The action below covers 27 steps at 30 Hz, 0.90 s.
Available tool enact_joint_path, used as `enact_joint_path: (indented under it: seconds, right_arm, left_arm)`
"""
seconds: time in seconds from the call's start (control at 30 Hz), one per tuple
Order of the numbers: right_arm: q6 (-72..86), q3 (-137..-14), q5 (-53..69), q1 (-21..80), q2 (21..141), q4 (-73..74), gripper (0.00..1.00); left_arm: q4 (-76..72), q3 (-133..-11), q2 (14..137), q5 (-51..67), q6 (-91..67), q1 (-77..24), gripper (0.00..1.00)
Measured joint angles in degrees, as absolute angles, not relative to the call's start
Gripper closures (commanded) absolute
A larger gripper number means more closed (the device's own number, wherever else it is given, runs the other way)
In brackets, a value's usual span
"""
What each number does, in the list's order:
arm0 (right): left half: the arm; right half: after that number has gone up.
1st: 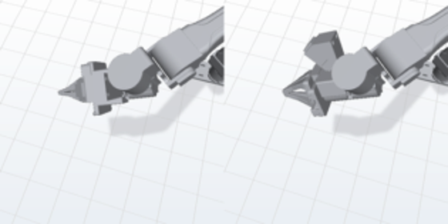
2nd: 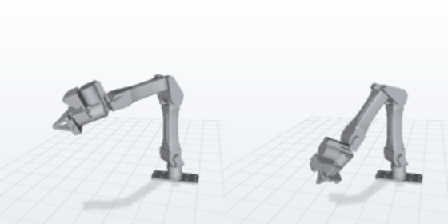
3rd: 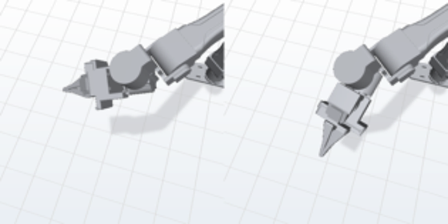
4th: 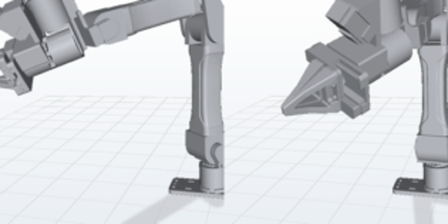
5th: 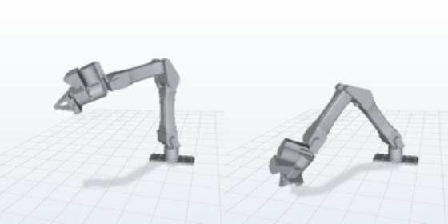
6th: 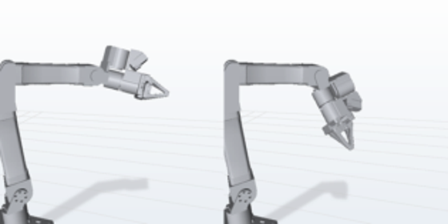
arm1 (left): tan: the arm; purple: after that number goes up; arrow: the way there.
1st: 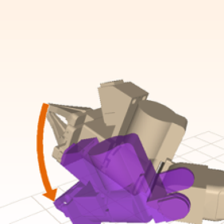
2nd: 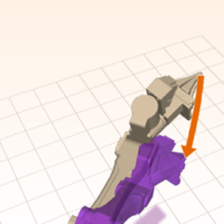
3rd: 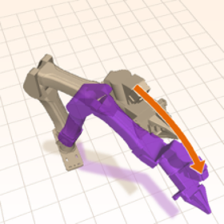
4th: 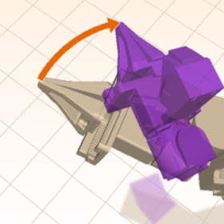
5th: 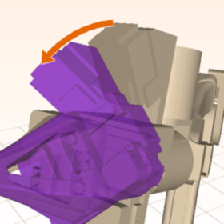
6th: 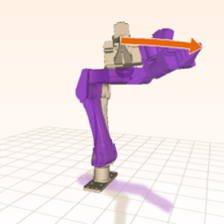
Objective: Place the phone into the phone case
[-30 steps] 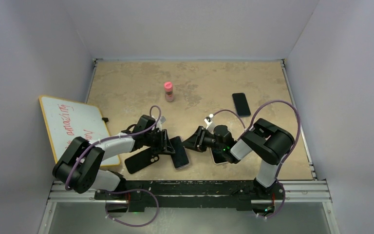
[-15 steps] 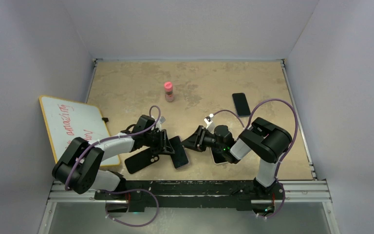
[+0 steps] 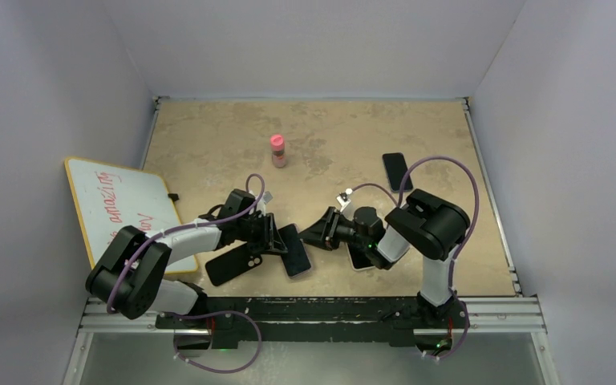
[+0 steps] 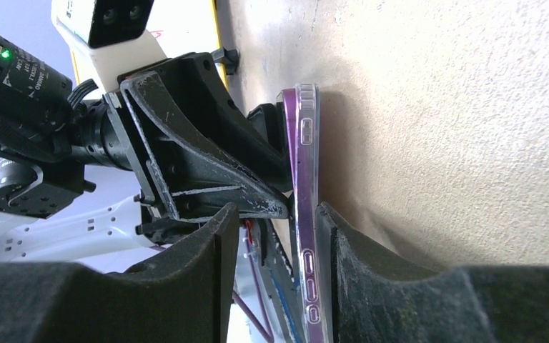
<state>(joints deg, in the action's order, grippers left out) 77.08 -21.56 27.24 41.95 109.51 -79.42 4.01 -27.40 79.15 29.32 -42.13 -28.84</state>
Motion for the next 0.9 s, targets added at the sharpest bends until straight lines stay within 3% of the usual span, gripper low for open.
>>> enact_joint_path:
  seconds: [0.33,0.53,0.67,0.8,0.9]
  right_arm:
    - [77.9,-22.0,31.2,43.6,109.6,-78.9,0.59]
    - [74.0,-22.0,30.4,43.9,103.3,-68.7,0.67]
    - [69.2,-22.9,28.5,44.8,98.2,-59.5,0.77]
    - [66.8,-23.5,27.6,45.0,97.4,-55.8,0.97]
    - [66.5,-23.5,27.4,45.0,97.4,-55.2,1.0]
  left_arm:
    - [2.2,-27.4,79.6,31.7,-41.4,-29.4,0.72]
    - [1.4,-27.4,79.4,32.7,-42.5,-29.5,0.72]
    - [1.8,-27.6,78.6,32.6,-42.4,-29.7,0.72]
    - [1.8,-27.5,78.4,32.2,-42.5,-29.8,0.7]
    - [1.3,-27.3,78.2,32.3,-43.1,-29.8,0.62]
